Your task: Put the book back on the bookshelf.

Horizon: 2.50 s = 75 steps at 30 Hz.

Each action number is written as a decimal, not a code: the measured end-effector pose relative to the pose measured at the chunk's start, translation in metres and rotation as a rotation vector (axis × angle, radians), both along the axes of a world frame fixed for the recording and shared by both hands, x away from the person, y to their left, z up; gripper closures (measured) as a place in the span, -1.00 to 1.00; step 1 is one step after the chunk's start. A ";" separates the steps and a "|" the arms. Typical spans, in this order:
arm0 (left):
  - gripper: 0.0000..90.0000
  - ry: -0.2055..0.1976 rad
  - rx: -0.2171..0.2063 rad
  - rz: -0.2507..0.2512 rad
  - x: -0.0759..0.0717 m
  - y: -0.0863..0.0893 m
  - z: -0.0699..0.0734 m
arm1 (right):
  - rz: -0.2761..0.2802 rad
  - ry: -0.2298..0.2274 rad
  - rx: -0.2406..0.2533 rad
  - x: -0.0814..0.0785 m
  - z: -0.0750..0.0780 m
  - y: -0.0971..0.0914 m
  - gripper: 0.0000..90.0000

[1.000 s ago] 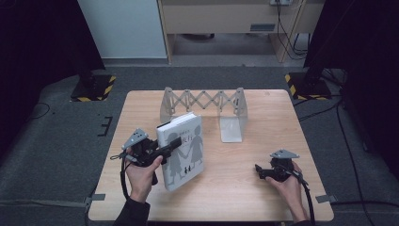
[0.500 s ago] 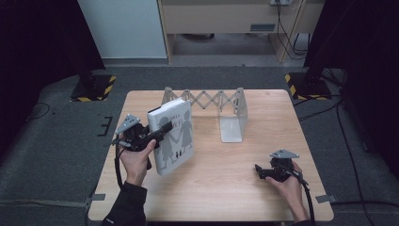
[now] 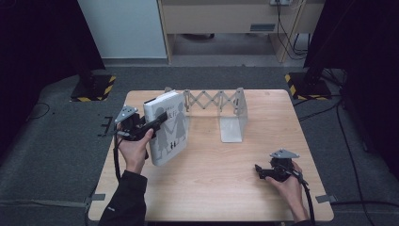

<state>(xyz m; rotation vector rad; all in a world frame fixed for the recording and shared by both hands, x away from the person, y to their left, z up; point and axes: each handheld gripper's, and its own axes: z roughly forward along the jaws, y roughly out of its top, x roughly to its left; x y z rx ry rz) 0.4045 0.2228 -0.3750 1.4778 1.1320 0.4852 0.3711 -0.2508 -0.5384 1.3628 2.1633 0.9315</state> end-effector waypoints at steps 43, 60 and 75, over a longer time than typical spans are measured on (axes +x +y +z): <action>0.16 0.005 0.067 0.114 0.067 -0.029 -0.032 | 0.000 0.000 0.001 0.000 0.000 0.000 -0.74; 0.13 -0.031 0.120 0.099 0.034 -0.023 -0.045 | -0.002 0.001 0.001 0.000 0.000 0.000 -0.74; 0.14 -0.063 0.143 0.106 -0.002 -0.020 -0.067 | -0.008 0.003 0.002 0.000 0.000 0.001 -0.75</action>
